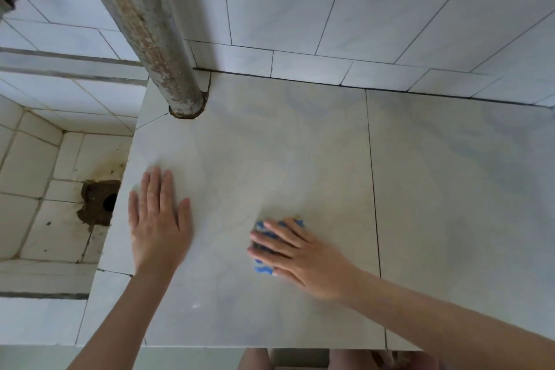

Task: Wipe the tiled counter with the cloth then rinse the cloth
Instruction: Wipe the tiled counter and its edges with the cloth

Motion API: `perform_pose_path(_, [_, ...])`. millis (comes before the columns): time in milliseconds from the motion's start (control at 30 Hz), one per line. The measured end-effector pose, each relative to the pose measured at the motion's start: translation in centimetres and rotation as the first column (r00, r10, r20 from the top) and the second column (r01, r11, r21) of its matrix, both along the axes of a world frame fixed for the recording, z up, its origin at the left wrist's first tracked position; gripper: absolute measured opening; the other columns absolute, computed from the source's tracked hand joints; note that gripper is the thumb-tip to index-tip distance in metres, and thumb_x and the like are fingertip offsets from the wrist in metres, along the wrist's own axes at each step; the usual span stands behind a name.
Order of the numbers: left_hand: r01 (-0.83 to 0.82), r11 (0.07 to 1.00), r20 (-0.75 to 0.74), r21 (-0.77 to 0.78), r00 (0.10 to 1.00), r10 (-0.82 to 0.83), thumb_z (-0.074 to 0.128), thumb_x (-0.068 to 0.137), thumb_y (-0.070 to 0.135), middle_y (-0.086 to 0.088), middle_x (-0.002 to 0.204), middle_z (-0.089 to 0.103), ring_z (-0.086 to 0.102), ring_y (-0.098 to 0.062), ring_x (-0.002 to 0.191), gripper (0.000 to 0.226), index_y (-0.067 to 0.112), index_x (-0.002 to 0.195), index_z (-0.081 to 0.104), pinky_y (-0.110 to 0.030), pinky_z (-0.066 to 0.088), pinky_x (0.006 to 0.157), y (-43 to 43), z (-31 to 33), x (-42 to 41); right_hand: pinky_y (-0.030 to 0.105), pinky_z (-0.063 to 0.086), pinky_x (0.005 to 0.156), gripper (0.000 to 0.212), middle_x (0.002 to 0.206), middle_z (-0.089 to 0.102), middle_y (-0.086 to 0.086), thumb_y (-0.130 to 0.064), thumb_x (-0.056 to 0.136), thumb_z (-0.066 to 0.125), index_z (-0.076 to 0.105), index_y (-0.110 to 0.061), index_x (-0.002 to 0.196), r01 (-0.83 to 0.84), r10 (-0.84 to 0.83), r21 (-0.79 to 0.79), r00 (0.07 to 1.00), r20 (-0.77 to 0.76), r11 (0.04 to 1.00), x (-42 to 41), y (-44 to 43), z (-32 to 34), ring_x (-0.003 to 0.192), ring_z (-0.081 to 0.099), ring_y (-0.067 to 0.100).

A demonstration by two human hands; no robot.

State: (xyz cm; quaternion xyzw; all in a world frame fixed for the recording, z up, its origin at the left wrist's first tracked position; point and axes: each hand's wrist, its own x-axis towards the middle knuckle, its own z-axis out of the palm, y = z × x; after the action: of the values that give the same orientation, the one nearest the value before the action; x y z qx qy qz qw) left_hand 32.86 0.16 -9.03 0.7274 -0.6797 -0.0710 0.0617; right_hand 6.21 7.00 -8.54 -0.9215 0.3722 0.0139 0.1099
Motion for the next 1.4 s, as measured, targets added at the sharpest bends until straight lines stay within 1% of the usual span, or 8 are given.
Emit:
perform_pose_path(200, [0.017, 1.000, -0.104, 0.001, 0.994, -0.017, 0.015, 0.095, 0.043, -0.010, 0.157, 0.014, 0.004, -0.021, 0.146, 0.064, 0.007, 0.148, 0.020, -0.041, -0.001, 0.118, 0.3, 0.3, -1.3, 0.036, 0.013, 0.116, 0.047, 0.155, 0.020, -0.009, -0.040, 0.102, 0.022, 0.022, -0.030, 0.148, -0.089, 0.090, 0.012, 0.994, -0.060, 0.996, -3.8, 1.3, -0.2, 0.145, 0.013, 0.017])
perform_pose_path(367, [0.171, 0.985, -0.094, -0.036, 0.980, -0.173, 0.022, 0.098, 0.037, -0.011, 0.154, 0.022, 0.015, -0.023, 0.144, 0.057, 0.008, 0.147, 0.023, -0.040, 0.005, 0.118, 1.8, 0.7, -6.7, 0.042, 0.023, 0.109, 0.053, 0.149, 0.037, 0.005, -0.040, 0.102, 0.008, 0.033, -0.018, 0.143, 0.415, -0.418, -0.053, 0.899, -0.129, 0.908, -9.6, -9.4, -0.4, 0.138, 0.031, 0.029])
perform_pose_path(567, [0.196, 0.981, 0.007, 0.016, 0.981, -0.196, 0.019, 0.097, 0.036, -0.010, 0.156, 0.016, 0.010, -0.019, 0.145, 0.057, 0.009, 0.148, 0.020, -0.039, 0.003, 0.118, 2.9, -0.7, -8.7, 0.043, 0.001, 0.116, 0.048, 0.158, 0.006, -0.004, -0.031, 0.102, 0.019, 0.014, -0.025, 0.149, 0.730, -0.729, -0.030, 0.679, -0.088, 0.683, -10.6, -15.2, -0.2, 0.146, -0.005, 0.022])
perform_pose_path(800, [0.178, 0.984, 0.015, 0.008, 0.984, -0.178, 0.020, 0.097, 0.034, -0.008, 0.156, 0.016, 0.009, -0.017, 0.145, 0.057, 0.010, 0.148, 0.020, -0.037, 0.001, 0.119, 2.8, -0.7, -8.9, 0.046, 0.017, 0.109, 0.055, 0.152, 0.031, 0.004, -0.039, 0.101, 0.007, 0.035, -0.019, 0.144, 0.488, -0.491, -0.056, 0.868, -0.072, 0.871, -7.0, -7.3, -0.7, 0.142, 0.023, 0.029])
perform_pose_path(967, [0.180, 0.984, 0.001, 0.006, 0.984, -0.180, 0.019, 0.097, 0.034, -0.009, 0.156, 0.017, 0.011, -0.018, 0.145, 0.057, 0.009, 0.148, 0.020, -0.039, 0.005, 0.118, 2.9, -0.6, -9.0, 0.042, 0.016, 0.116, 0.046, 0.155, 0.024, -0.005, -0.036, 0.102, 0.023, 0.026, -0.027, 0.147, 0.125, -0.124, -0.048, 0.992, 0.016, 0.991, -4.2, 2.2, -0.4, 0.144, 0.017, 0.022])
perform_pose_path(1067, [0.174, 0.985, 0.006, 0.001, 0.985, -0.174, 0.020, 0.097, 0.034, -0.009, 0.156, 0.018, 0.012, -0.018, 0.145, 0.057, 0.009, 0.148, 0.020, -0.040, 0.005, 0.118, 2.9, -0.6, -9.1, 0.039, 0.018, 0.114, 0.046, 0.153, 0.028, -0.007, -0.040, 0.102, 0.022, 0.030, -0.029, 0.146, 0.079, -0.078, -0.045, 0.997, 0.006, 0.996, -5.4, -0.6, -0.4, 0.143, 0.021, 0.020])
perform_pose_path(1233, [0.172, 0.985, 0.009, 0.013, 0.985, -0.172, 0.017, 0.097, 0.036, -0.007, 0.157, 0.013, 0.007, -0.016, 0.145, 0.057, 0.011, 0.149, 0.016, -0.038, 0.001, 0.118, 3.0, -0.5, -9.2, 0.045, 0.024, 0.109, 0.053, 0.149, 0.036, 0.002, -0.040, 0.097, 0.019, 0.038, -0.021, 0.142, 0.437, -0.438, -0.020, 0.896, -0.075, 0.899, -9.5, -11.1, -1.0, 0.140, 0.028, 0.029])
perform_pose_path(1400, [0.170, 0.986, 0.023, 0.005, 0.985, -0.170, 0.018, 0.097, 0.035, -0.007, 0.157, 0.013, 0.006, -0.015, 0.145, 0.057, 0.012, 0.149, 0.017, -0.037, 0.001, 0.118, 2.9, -0.5, -9.2, 0.042, 0.004, 0.116, 0.049, 0.159, 0.004, -0.002, -0.032, 0.102, 0.020, 0.012, -0.022, 0.150, 0.750, -0.745, 0.023, 0.660, -0.091, 0.661, -11.0, -18.4, -0.3, 0.146, -0.003, 0.024])
